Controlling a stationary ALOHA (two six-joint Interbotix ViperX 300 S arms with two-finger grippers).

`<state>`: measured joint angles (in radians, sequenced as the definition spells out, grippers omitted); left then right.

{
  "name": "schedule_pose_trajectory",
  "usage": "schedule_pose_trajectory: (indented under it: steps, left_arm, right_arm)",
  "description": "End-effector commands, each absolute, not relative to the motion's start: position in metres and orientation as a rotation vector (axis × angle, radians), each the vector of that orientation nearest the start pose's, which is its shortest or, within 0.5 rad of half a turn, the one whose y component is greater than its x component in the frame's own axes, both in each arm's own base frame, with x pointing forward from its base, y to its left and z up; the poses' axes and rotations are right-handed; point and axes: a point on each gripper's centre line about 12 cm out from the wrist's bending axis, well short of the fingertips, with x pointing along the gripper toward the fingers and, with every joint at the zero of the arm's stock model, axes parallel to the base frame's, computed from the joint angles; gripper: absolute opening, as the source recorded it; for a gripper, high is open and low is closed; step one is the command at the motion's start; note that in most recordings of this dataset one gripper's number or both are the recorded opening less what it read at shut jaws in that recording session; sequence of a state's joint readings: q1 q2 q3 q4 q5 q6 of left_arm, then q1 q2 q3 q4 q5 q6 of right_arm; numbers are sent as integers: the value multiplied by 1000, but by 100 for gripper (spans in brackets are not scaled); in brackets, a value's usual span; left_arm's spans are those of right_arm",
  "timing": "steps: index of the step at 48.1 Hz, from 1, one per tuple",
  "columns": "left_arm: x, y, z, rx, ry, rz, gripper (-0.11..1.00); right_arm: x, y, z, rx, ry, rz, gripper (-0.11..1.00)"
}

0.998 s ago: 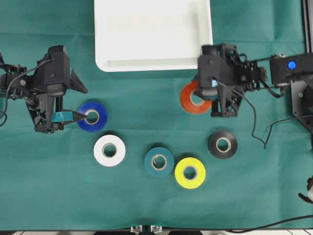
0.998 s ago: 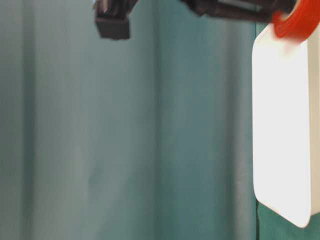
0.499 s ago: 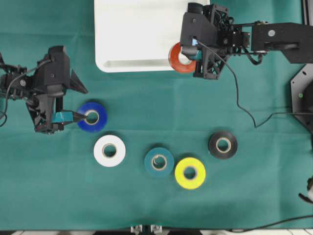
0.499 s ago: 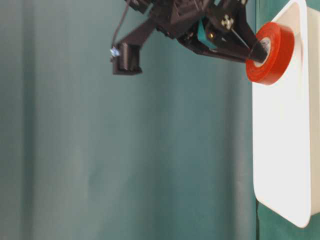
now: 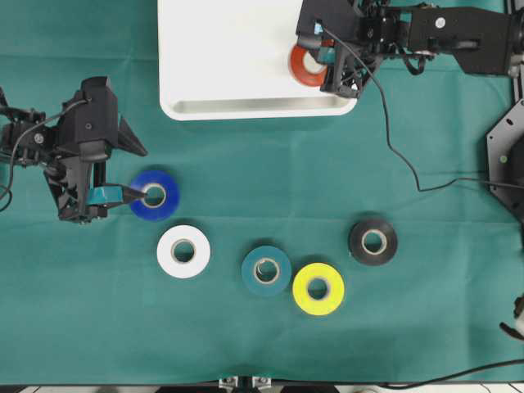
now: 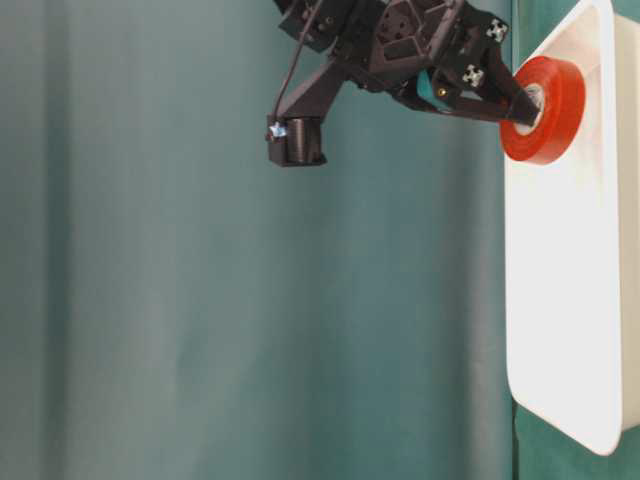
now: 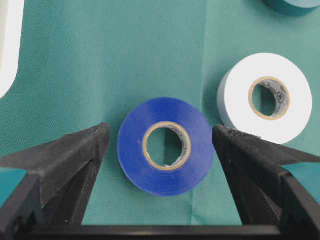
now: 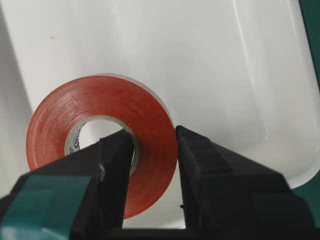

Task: Put the tape alternately from left to right into the white case.
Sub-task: 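Lift the orange-red roll and carry it into the white tray, then lower the orange-red roll into the tray and open the right gripper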

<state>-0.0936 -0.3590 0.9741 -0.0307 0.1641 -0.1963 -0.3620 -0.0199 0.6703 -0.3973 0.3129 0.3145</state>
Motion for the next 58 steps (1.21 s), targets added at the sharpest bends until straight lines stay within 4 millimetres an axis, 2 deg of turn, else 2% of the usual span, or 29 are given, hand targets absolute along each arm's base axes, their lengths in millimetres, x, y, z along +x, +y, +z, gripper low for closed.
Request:
schedule_pose_trajectory:
  steps: [1,27,29,35,37,42,58]
  left_arm:
    - [280,-28,177,-181,766,-10,61]
    - [280,-28,177,-178,767,-11,61]
    - [279,-28,176,-177,769,-11,61]
    - [279,-28,176,-179,767,-10,61]
    - [280,-28,177,-179,767,-10,61]
    - [280,-28,177,-178,767,-11,61]
    - [280,-28,177,-178,766,-11,61]
  right_arm:
    - [340,-142,162,48,915,-411,27]
    - [339,-141,156,54,922,-407,28]
    - [338,-141,155,55,928,-407,34]
    - [336,-140,150,55,944,-406,70]
    - [335,-140,149,56,948,-406,76]
    - [335,-140,149,57,946,-406,72]
    - [336,-140,150,55,942,-405,72]
